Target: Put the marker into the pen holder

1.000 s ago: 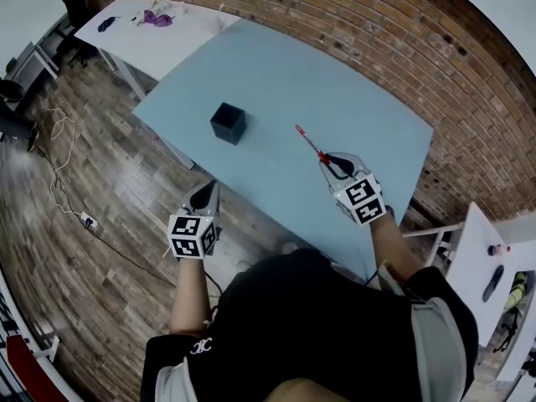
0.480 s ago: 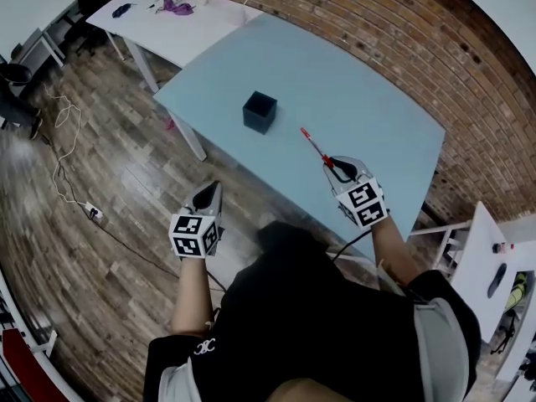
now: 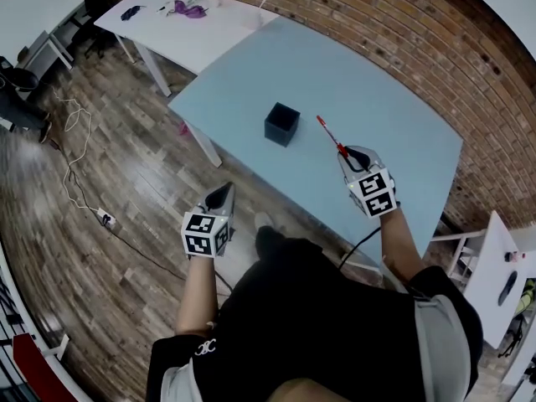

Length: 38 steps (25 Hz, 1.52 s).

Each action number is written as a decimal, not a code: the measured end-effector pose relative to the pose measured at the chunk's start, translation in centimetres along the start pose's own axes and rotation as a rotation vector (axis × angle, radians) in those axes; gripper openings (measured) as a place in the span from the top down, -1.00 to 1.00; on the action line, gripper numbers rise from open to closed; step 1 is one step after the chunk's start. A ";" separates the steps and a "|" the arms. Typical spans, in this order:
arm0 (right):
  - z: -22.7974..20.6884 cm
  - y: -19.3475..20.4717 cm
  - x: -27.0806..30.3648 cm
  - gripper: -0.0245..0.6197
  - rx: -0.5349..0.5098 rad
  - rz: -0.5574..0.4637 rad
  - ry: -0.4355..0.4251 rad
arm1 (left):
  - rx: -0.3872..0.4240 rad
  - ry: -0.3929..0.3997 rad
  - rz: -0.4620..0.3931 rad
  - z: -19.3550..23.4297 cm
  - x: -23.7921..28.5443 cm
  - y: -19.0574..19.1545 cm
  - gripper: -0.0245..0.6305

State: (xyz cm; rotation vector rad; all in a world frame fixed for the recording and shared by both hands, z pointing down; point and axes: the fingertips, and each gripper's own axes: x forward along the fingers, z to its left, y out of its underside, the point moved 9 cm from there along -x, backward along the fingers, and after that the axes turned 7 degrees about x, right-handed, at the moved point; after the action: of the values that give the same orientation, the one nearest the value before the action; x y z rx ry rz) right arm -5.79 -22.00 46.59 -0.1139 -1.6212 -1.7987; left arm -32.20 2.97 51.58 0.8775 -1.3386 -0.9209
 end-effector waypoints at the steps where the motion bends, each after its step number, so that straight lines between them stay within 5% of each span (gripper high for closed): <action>1: 0.0 -0.3 0.7 0.73 -0.009 0.007 0.002 | 0.004 0.003 0.007 0.8 0.4 -0.3 0.91; 13: -4.4 -2.3 8.0 0.72 0.014 0.065 0.043 | 0.114 0.082 0.070 9.0 8.0 -6.1 0.91; 22: -7.5 -2.6 11.4 0.73 -0.177 0.168 0.017 | 0.233 0.181 0.135 11.5 14.2 -8.6 0.91; 33: -4.7 -2.2 12.3 0.73 -0.278 0.448 -0.041 | 0.424 0.314 0.174 12.8 20.7 -9.8 0.91; 38: -3.0 -4.0 12.8 0.73 -0.338 0.601 -0.097 | 0.428 0.403 0.145 12.7 21.6 -10.0 0.91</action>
State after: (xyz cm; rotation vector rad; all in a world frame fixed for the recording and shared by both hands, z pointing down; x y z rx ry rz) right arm -16.44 -30.37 48.99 -0.7672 -1.1556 -1.5762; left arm -45.01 -20.74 51.53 1.2015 -1.2391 -0.3191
